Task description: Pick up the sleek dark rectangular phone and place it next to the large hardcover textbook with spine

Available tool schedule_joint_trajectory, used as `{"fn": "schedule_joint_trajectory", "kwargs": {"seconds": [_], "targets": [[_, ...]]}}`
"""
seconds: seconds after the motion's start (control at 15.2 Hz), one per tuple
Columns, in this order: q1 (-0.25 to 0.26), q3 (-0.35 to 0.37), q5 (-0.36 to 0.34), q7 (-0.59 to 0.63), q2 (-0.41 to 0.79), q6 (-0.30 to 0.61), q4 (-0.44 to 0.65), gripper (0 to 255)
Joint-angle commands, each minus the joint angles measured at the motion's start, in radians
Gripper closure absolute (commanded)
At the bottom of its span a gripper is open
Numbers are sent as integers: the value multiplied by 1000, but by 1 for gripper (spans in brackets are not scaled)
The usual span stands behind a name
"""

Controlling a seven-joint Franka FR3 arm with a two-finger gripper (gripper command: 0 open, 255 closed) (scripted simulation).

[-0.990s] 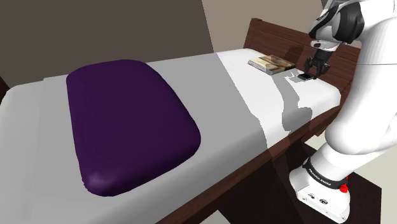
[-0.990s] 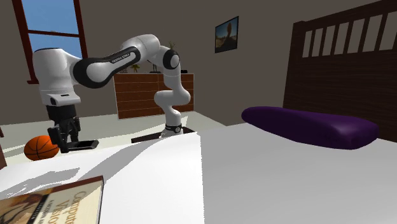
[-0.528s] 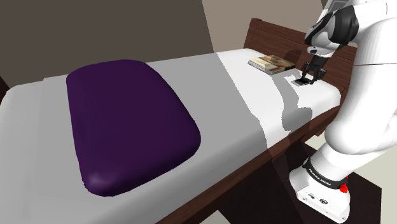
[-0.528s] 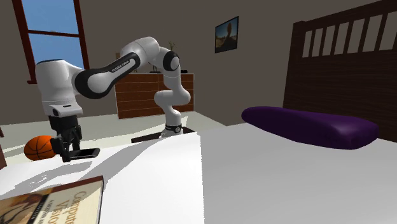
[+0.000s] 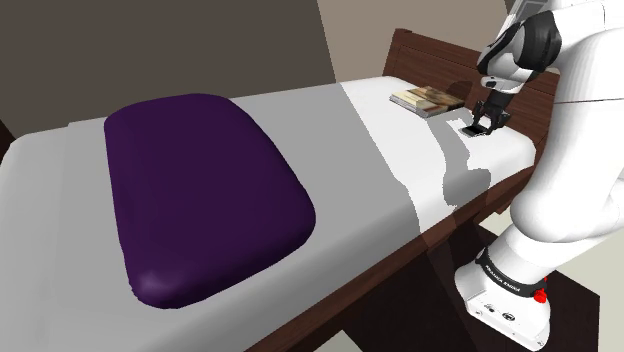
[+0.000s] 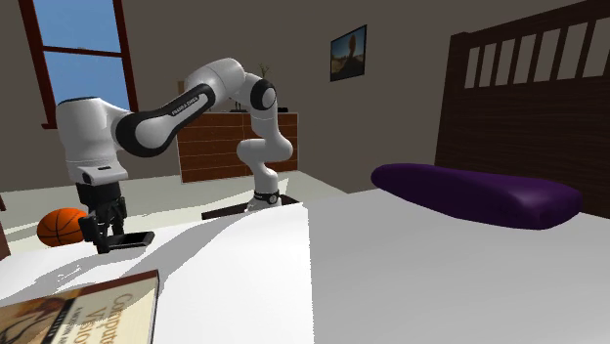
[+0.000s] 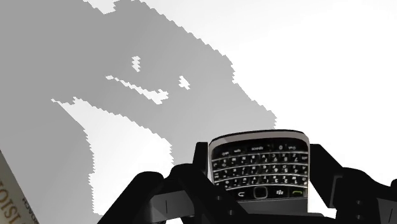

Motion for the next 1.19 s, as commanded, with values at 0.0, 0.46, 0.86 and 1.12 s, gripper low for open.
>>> {"fn": "schedule_joint_trajectory", "kwargs": {"seconds": [0.0,0.46,0.86,1.12], "targets": [[0,0,0,0,0,0,0,255],[5,-9,-14,8,-15,-26,14,0],[16,-30,-47,30,-53,-100,60,0],[16,-30,-47,30,-53,-100,60,0]]}}
